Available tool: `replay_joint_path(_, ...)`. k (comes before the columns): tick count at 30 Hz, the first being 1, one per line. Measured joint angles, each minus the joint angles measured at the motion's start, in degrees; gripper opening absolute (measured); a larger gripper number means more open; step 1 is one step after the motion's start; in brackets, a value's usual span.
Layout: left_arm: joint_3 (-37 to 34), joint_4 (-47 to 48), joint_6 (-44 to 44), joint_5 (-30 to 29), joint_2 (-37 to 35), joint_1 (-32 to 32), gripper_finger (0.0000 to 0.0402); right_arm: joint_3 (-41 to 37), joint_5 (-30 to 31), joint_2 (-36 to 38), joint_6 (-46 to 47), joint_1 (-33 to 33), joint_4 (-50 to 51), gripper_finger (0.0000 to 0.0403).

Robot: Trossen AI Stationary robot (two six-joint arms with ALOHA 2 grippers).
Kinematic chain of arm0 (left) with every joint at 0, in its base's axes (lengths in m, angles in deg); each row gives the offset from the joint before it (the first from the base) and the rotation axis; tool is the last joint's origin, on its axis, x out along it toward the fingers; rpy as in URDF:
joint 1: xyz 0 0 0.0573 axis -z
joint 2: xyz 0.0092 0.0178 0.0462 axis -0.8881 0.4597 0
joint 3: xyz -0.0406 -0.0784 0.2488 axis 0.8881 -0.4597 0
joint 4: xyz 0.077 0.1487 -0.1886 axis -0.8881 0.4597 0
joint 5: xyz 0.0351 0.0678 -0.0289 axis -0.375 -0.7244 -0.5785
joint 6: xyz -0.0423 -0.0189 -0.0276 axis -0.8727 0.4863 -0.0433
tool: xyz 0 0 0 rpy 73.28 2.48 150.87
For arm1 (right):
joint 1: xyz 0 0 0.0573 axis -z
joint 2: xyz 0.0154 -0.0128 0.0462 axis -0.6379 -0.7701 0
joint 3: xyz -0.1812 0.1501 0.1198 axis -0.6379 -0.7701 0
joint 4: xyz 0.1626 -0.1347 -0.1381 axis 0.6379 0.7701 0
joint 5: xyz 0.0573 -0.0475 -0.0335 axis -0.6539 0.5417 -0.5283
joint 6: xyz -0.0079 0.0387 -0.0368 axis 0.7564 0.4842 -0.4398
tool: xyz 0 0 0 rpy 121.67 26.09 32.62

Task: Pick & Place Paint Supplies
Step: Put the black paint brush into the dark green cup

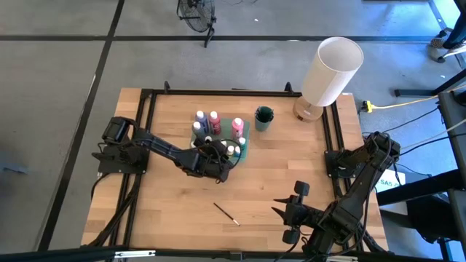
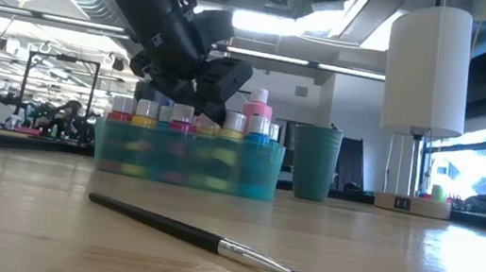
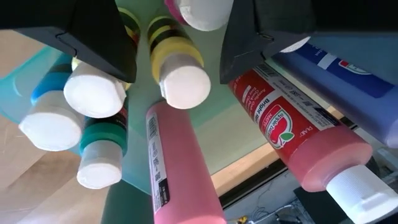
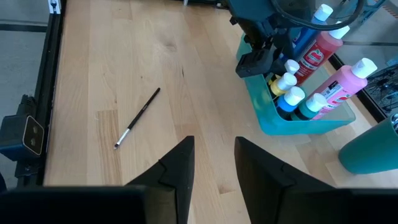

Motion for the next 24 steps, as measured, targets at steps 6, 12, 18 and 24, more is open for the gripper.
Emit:
replay_joint_path(6, 0.0, -0.1, 0.0, -1.3, 0.0, 0.6, 0.0226, 0.0, 0.0, 0.0, 0.0, 0.0, 0.0, 0.0117)
replay_joint_path(12, 0.0, -0.2, 0.0, -2.7, 0.0, 0.6, 0.0225, 0.0, 0.0, 0.0, 0.0, 0.0, 0.0, 0.0117)
replay_joint_path(18, 0.0, -0.2, 0.3, -4.0, -0.1, 0.6, 0.0224, 0.0, 0.0, 0.0, 0.0, 0.0, 0.0, 0.0117)
replay_joint_path(24, 0.0, -0.2, 0.6, -5.4, -0.1, 0.8, 0.0224, 0.0, 0.0, 0.0, 0.0, 0.0, -0.1, 0.0117)
